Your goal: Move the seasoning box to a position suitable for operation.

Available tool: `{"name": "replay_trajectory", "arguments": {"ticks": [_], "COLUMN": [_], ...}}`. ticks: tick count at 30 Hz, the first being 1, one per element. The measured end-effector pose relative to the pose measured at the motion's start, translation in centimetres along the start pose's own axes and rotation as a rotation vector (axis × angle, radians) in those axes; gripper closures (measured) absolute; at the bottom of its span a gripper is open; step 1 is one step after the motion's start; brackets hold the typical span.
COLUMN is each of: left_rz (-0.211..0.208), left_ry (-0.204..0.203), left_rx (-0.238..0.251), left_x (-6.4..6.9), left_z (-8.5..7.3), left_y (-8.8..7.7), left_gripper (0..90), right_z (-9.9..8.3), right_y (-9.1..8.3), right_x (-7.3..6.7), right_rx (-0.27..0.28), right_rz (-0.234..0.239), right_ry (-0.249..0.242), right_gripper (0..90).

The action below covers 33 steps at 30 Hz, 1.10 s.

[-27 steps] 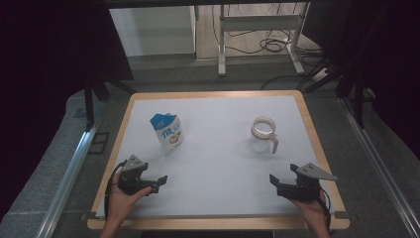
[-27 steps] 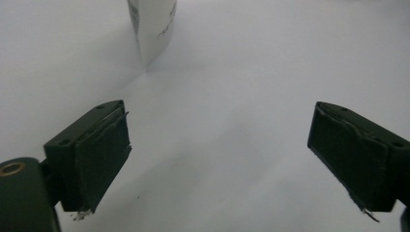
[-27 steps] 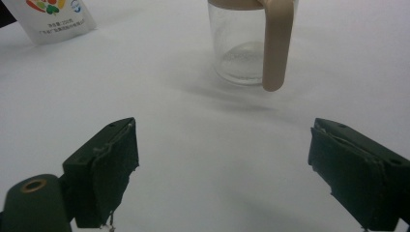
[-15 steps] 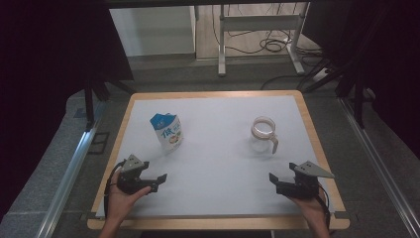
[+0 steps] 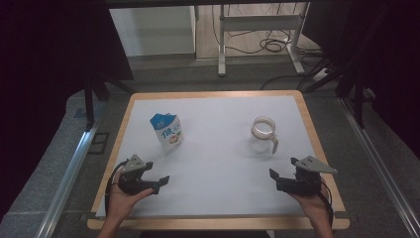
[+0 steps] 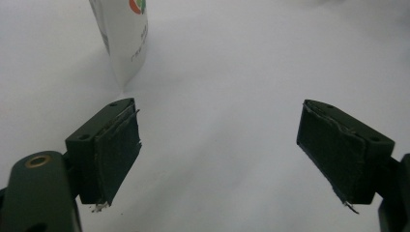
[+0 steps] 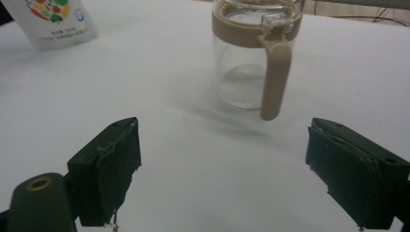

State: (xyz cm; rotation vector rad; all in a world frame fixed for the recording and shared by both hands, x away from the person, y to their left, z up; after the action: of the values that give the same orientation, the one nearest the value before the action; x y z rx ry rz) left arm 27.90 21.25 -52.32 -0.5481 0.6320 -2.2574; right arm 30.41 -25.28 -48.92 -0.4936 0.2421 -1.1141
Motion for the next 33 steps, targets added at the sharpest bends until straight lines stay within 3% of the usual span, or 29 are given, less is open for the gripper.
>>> {"name": "replay_trajectory", "arguments": {"ticks": [6,12,17,28,33], "left_rz": [-0.023,-0.023,-0.020,-0.014,-0.009], "left_ry": [0.006,0.003,0.010,0.016,0.014], "left_rx": [-0.005,0.001,0.001,-0.007,-0.005], "left_x": [0.0,0.0,-0.1,-0.1,-0.1], "left_z": [0.4,0.6,0.7,0.3,0.0], "left_y": [0.1,0.1,0.4,0.4,0.3], "left_gripper": [16.1,16.1,16.1,16.0,15.9], "right_z": [2.0,4.2,5.4,6.2,6.7], "right_y": [-0.2,1.5,3.0,6.4,7.6], "right_x": [0.8,1.9,2.0,2.4,2.4], "right_rx": [-0.007,-0.050,-0.067,-0.121,-0.142], "right_rz": [0.005,0.028,0.017,0.013,0.033], "right_ry": [0.019,0.042,0.017,0.015,0.014], "right_gripper": [11.8,11.6,10.6,8.6,8.4]}}
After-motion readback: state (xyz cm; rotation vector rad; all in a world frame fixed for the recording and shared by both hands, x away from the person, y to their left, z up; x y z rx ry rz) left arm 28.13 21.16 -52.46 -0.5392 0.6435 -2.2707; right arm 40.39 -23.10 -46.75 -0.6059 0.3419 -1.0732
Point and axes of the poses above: each handheld gripper's, and its own axes: y roughly forward along the jaws, z roughly out of its top, x roughly to its right, the point moved 3 cm from there along y, roughly forward along the jaws, and after that the axes turned 6 degrees about -z, right-handed, at the moved point
